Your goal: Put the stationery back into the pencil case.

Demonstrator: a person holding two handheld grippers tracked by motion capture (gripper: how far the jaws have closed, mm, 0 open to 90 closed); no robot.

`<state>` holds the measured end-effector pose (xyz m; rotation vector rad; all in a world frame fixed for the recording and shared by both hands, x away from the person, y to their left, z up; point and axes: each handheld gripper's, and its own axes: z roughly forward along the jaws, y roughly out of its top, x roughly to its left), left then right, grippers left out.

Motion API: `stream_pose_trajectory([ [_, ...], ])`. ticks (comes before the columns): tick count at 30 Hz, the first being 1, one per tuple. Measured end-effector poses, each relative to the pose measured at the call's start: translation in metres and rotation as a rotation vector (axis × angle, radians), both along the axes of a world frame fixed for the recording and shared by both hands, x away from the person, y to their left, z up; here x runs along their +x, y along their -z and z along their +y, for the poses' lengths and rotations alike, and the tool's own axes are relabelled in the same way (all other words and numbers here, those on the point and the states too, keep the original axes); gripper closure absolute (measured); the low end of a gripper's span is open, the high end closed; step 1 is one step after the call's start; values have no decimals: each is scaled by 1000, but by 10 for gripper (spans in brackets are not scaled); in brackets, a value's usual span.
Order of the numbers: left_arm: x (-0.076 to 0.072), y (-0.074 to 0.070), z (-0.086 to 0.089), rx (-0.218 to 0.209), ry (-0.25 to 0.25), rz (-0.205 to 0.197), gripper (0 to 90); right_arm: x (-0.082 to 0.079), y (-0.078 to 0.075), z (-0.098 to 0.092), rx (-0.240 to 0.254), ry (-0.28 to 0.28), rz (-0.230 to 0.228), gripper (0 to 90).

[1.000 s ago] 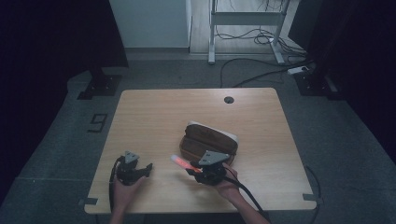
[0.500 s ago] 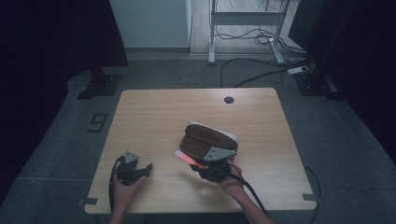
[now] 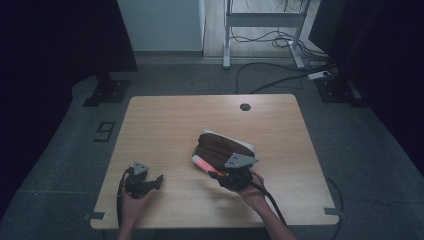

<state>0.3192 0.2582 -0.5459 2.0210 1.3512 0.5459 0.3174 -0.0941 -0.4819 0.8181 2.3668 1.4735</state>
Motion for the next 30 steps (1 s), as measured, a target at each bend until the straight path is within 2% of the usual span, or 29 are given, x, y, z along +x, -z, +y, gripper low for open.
stream_pose_trajectory([
  [30, 0, 0, 0, 2, 1, -1, 278, 13, -11, -24, 32, 62, -25, 659],
])
